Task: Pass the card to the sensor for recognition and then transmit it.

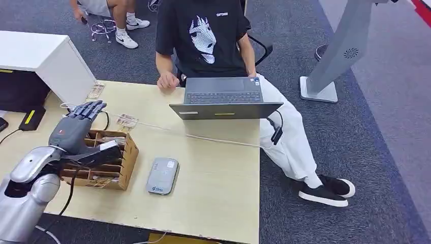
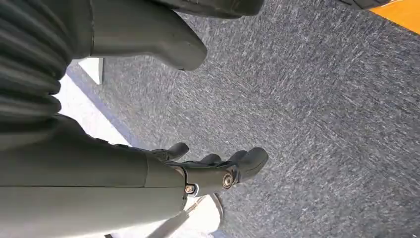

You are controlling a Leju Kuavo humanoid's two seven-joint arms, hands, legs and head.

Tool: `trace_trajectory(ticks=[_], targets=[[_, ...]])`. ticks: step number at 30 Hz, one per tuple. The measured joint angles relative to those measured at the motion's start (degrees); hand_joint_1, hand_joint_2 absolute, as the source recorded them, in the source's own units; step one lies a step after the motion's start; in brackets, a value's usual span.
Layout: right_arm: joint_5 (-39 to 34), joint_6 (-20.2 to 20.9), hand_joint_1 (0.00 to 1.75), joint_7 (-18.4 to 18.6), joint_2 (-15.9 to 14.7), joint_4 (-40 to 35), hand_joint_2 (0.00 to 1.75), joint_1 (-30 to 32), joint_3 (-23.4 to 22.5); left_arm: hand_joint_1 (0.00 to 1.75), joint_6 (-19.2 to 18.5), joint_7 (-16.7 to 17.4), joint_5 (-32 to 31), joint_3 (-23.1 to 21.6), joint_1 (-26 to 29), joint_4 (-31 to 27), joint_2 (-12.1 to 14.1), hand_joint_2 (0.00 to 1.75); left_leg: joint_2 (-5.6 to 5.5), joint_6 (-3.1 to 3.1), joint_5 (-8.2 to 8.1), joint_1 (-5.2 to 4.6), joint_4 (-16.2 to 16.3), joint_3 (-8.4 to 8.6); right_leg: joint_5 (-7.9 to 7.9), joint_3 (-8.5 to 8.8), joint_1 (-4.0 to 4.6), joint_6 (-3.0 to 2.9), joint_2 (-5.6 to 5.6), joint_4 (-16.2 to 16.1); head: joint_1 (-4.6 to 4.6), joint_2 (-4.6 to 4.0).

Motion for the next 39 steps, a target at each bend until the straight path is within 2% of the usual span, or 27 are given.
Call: trace_trajectory(ticks=[39], targets=[[-0.52,-0.11,0.0,-0.18,0.02,-0.02,1.75,-0.21,-0.04,0.0,-1.38,-0.04,0.87,-3.93,-3.35,6.1,0.44,1.75,0.0,0.0,0.0,0.0,0.0,0.0,0.0,0.0,0.0,0.0,0.0,0.01,-0.02,0.0]])
